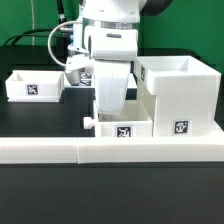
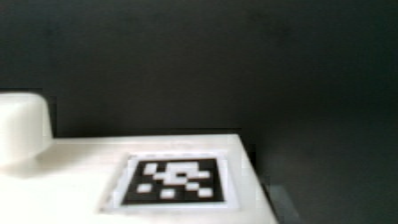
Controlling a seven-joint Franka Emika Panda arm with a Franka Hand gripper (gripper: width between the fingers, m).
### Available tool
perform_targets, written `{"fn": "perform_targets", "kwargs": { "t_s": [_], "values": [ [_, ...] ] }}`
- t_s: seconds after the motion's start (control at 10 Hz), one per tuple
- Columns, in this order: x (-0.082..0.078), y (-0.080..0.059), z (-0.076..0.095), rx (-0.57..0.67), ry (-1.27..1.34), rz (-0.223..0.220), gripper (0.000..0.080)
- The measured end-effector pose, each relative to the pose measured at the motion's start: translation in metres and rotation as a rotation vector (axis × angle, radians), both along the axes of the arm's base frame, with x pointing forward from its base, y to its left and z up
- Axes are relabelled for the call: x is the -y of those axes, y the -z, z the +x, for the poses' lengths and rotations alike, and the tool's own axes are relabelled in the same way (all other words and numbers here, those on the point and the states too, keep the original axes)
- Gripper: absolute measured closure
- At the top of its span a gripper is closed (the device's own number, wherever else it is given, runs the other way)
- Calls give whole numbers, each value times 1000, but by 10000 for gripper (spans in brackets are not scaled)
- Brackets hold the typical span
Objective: Assemble drawer
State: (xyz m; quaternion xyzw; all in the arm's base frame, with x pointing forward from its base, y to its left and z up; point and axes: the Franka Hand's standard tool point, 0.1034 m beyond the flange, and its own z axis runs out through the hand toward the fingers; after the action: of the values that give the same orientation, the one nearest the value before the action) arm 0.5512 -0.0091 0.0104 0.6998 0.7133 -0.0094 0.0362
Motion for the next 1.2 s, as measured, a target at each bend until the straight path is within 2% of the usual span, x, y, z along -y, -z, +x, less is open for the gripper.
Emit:
{"fn": "perform_targets", "kwargs": {
  "t_s": [1.2],
  "values": [
    [0, -1, -2, -42, -7, -26, 757]
  ]
}}
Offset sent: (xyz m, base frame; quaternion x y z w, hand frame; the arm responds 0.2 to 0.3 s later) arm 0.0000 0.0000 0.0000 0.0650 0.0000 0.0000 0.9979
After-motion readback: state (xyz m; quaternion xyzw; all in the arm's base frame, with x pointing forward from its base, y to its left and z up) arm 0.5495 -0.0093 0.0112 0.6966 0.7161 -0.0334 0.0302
